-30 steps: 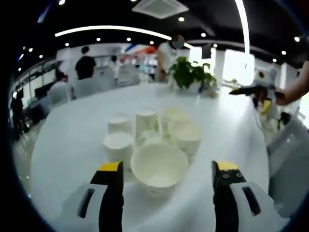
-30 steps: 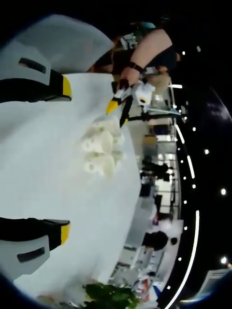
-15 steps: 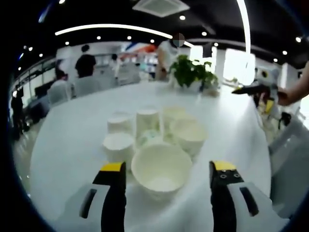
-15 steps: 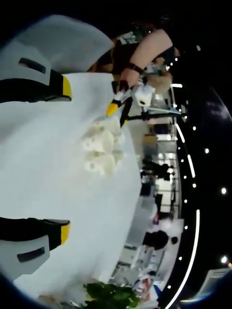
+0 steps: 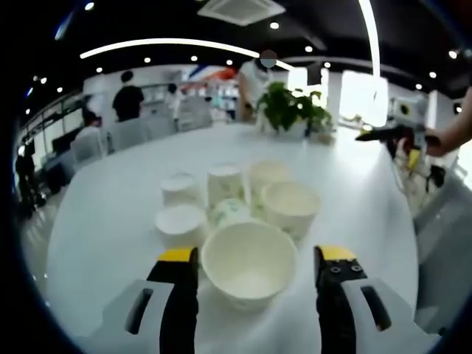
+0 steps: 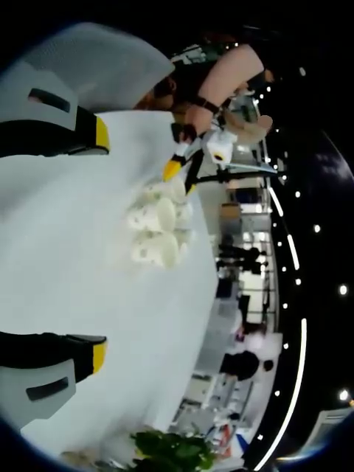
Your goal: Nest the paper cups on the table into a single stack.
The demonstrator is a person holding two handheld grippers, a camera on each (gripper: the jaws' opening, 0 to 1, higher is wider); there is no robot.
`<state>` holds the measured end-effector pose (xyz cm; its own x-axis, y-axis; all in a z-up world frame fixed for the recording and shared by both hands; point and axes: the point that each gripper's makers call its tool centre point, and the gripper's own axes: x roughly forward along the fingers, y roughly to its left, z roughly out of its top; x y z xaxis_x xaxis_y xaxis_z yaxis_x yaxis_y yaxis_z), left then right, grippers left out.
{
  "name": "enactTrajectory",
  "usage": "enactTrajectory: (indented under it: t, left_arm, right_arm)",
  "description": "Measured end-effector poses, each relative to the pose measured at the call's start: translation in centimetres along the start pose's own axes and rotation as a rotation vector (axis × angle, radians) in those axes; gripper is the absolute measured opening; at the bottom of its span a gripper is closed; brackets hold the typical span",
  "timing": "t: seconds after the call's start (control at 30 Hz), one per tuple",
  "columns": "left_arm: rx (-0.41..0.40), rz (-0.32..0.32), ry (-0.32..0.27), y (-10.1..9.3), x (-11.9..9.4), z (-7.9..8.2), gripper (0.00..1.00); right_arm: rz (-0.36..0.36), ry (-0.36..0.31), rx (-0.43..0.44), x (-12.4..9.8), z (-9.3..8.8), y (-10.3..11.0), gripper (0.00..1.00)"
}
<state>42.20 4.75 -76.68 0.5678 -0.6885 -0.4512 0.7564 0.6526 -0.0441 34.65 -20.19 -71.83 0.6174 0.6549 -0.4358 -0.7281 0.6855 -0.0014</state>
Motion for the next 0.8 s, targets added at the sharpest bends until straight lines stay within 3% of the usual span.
enactTrajectory:
  t: [0.8]
  left_arm:
    - [0.01, 0.001, 0.02, 0.1, 0.09, -0.45, 0.49]
  right_arm:
    - [-0.002, 0.012, 0.012, -0.09, -0.43, -0.04, 0.98]
